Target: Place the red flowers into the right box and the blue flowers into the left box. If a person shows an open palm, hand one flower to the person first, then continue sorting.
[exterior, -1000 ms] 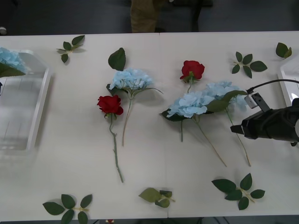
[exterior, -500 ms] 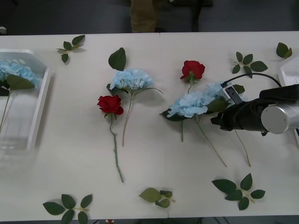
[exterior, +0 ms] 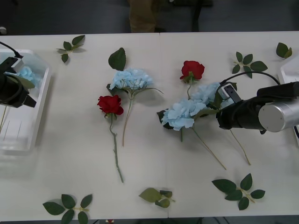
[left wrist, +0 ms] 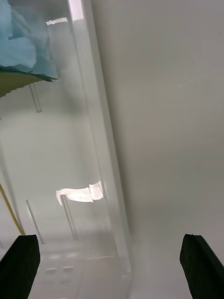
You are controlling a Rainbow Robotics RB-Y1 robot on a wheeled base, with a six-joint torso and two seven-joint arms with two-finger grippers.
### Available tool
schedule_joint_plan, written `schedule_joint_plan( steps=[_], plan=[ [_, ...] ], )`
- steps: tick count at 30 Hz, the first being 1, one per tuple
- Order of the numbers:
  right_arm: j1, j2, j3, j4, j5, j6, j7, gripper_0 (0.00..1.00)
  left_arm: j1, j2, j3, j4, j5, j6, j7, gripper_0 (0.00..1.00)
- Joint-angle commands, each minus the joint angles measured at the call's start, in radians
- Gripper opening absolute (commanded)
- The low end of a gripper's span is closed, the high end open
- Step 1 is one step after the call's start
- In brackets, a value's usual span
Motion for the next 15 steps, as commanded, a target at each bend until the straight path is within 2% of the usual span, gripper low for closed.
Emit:
schedule_joint_plan(
  steps=[1, 5, 10, 12, 15],
  plan=[
    [-0.028, -0.085, -0.052, -0.081, -0.022, 0.064, -0.025, 0.00, 0.013, -0.083, -0.018, -0.130, -0.080, 0.075, 0.101, 0.87],
    [-0.002, -0.148, -0.173, -0.174, -0.043, 0.163, -0.032, 0.00, -0.001, -0.183, -0.121, -0.228, -0.247, 0.121, 0.211, 0.88],
    [0.039, -0.162, -0.377, -0.246, -0.149, 0.258, -0.018, 0.00, -0.039, -0.298, -0.242, -0.247, -0.365, 0.141, 0.359, 0.87],
    [0.045, -0.162, -0.423, -0.272, -0.223, 0.276, -0.012, 0.00, -0.058, -0.324, -0.287, -0.247, -0.384, 0.140, 0.402, 0.88],
    [0.044, -0.160, -0.434, -0.294, -0.381, 0.264, -0.006, 0.00, -0.071, -0.364, -0.324, -0.247, -0.390, 0.138, 0.471, 0.87]
  ],
)
